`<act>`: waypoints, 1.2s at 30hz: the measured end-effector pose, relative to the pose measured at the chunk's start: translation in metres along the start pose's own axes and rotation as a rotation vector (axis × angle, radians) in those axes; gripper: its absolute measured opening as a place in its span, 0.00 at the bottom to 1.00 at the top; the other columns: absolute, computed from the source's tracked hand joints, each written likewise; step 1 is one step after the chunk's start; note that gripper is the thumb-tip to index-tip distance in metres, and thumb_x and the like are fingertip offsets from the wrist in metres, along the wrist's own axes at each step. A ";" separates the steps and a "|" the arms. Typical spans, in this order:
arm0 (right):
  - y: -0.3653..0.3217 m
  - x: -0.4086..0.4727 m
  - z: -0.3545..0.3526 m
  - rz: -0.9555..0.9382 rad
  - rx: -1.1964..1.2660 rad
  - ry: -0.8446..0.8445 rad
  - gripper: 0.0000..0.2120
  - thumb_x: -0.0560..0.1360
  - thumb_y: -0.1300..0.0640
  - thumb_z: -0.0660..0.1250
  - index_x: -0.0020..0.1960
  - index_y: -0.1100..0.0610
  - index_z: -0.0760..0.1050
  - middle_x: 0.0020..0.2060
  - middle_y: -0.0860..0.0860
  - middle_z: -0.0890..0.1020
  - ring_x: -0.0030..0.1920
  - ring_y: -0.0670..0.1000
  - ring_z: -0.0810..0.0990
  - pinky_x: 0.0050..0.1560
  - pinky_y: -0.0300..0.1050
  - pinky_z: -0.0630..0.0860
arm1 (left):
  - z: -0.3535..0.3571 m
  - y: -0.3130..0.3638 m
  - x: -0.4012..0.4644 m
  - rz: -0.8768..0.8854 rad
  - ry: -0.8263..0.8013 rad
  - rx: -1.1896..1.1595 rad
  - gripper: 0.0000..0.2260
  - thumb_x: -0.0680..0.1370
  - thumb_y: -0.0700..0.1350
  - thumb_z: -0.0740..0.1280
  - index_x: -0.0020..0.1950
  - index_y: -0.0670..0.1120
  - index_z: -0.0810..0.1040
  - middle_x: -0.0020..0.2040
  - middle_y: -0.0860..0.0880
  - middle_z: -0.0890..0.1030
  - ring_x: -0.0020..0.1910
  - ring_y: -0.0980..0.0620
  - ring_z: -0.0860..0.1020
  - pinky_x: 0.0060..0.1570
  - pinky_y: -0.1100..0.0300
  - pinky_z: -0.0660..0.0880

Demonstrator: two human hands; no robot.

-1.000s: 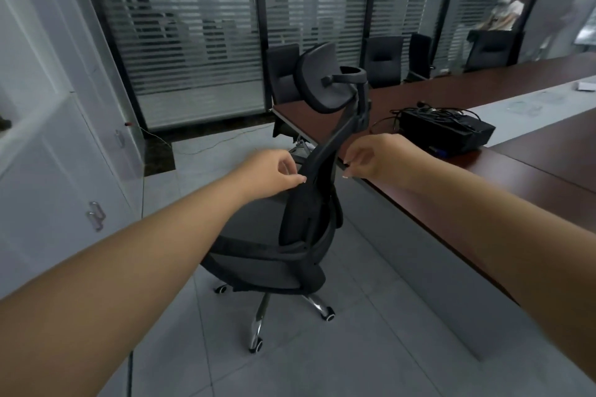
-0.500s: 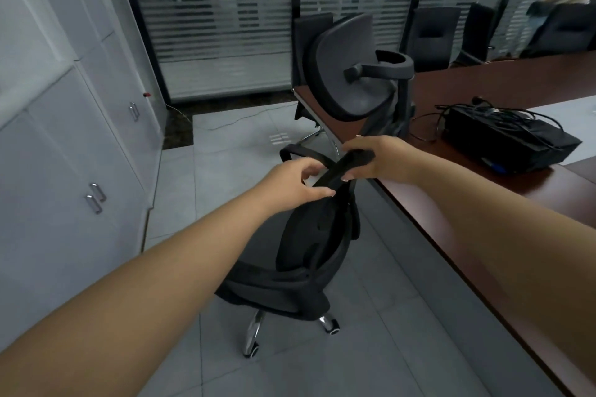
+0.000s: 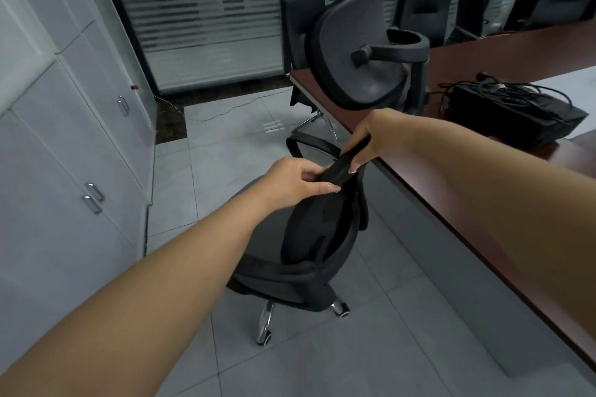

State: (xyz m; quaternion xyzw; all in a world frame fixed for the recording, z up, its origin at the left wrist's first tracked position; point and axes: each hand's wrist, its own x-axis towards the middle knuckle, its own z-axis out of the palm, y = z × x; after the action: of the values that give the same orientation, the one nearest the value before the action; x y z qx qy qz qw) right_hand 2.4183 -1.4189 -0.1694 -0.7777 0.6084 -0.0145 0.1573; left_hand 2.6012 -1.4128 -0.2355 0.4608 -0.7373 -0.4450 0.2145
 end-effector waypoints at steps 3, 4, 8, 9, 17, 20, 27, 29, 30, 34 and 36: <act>-0.030 0.001 0.010 -0.008 0.022 0.006 0.18 0.67 0.49 0.74 0.57 0.50 0.80 0.45 0.43 0.78 0.52 0.46 0.75 0.51 0.36 0.67 | -0.027 -0.014 -0.016 -0.014 -0.050 -0.045 0.14 0.71 0.41 0.72 0.56 0.47 0.81 0.46 0.52 0.83 0.39 0.65 0.81 0.42 0.73 0.75; -0.040 0.002 0.014 -0.012 0.036 0.019 0.19 0.67 0.49 0.74 0.57 0.50 0.80 0.46 0.42 0.77 0.51 0.45 0.74 0.51 0.35 0.66 | -0.036 -0.019 -0.022 -0.030 -0.056 -0.066 0.14 0.72 0.40 0.72 0.57 0.46 0.80 0.45 0.52 0.83 0.37 0.66 0.80 0.39 0.75 0.74; -0.089 0.009 0.039 -0.033 0.125 0.107 0.19 0.68 0.46 0.73 0.58 0.50 0.80 0.47 0.43 0.77 0.50 0.44 0.73 0.50 0.38 0.69 | -0.080 -0.044 -0.051 -0.088 -0.026 -0.095 0.15 0.73 0.37 0.69 0.60 0.44 0.78 0.44 0.53 0.81 0.34 0.69 0.79 0.34 0.78 0.71; -0.101 0.012 0.046 -0.037 0.138 0.140 0.19 0.69 0.45 0.72 0.57 0.50 0.80 0.48 0.43 0.79 0.50 0.45 0.75 0.51 0.40 0.71 | -0.091 -0.050 -0.059 -0.094 -0.008 -0.089 0.16 0.74 0.38 0.69 0.61 0.44 0.77 0.46 0.52 0.81 0.34 0.69 0.79 0.34 0.78 0.71; -0.180 0.024 0.086 -0.105 0.201 0.357 0.20 0.76 0.50 0.66 0.66 0.53 0.73 0.66 0.49 0.74 0.67 0.49 0.70 0.63 0.35 0.63 | -0.158 -0.085 -0.100 -0.091 0.239 0.012 0.17 0.76 0.48 0.67 0.64 0.48 0.76 0.57 0.54 0.76 0.55 0.60 0.70 0.55 0.69 0.65; -0.192 0.014 0.094 -0.127 0.377 0.503 0.16 0.76 0.56 0.66 0.62 0.58 0.77 0.61 0.50 0.78 0.62 0.45 0.73 0.56 0.22 0.60 | -0.166 -0.088 -0.107 -0.035 0.296 -0.008 0.16 0.77 0.48 0.65 0.64 0.47 0.75 0.62 0.52 0.76 0.57 0.60 0.70 0.57 0.66 0.64; -0.180 -0.017 0.093 0.088 0.606 0.682 0.13 0.71 0.52 0.71 0.52 0.59 0.82 0.46 0.50 0.83 0.48 0.44 0.79 0.50 0.30 0.71 | -0.149 -0.077 -0.108 0.150 0.241 0.119 0.20 0.77 0.53 0.64 0.67 0.48 0.73 0.68 0.53 0.71 0.68 0.59 0.65 0.59 0.71 0.56; -0.173 -0.025 0.087 0.127 0.581 0.797 0.10 0.70 0.51 0.72 0.46 0.58 0.82 0.38 0.47 0.81 0.42 0.45 0.78 0.46 0.34 0.72 | -0.142 -0.072 -0.104 0.186 0.192 0.148 0.23 0.76 0.57 0.62 0.69 0.49 0.70 0.71 0.53 0.69 0.72 0.58 0.60 0.62 0.69 0.54; -0.168 -0.028 0.084 0.144 0.572 0.860 0.09 0.70 0.51 0.72 0.43 0.57 0.80 0.36 0.46 0.80 0.41 0.46 0.77 0.45 0.36 0.72 | -0.140 -0.070 -0.102 0.206 0.167 0.159 0.24 0.76 0.58 0.61 0.69 0.49 0.70 0.72 0.51 0.67 0.73 0.56 0.58 0.66 0.66 0.53; -0.142 -0.033 0.073 0.252 0.454 0.819 0.19 0.68 0.46 0.73 0.53 0.56 0.77 0.49 0.49 0.78 0.51 0.48 0.76 0.53 0.40 0.70 | -0.130 -0.056 -0.088 0.152 0.125 0.332 0.28 0.76 0.62 0.57 0.73 0.51 0.63 0.76 0.48 0.58 0.76 0.52 0.49 0.74 0.49 0.42; -0.125 -0.034 0.069 0.325 0.362 0.713 0.29 0.68 0.43 0.72 0.63 0.57 0.73 0.60 0.50 0.75 0.63 0.50 0.71 0.61 0.41 0.65 | -0.125 -0.056 -0.079 0.138 0.112 0.467 0.30 0.77 0.64 0.53 0.75 0.51 0.59 0.77 0.51 0.55 0.76 0.54 0.46 0.72 0.47 0.36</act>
State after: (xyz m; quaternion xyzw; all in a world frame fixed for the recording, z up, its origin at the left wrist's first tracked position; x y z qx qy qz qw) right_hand 2.5425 -1.3444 -0.1966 -0.5778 0.7271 -0.3638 0.0712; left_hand 2.7573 -1.4117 -0.2119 0.4702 -0.8369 -0.2207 0.1727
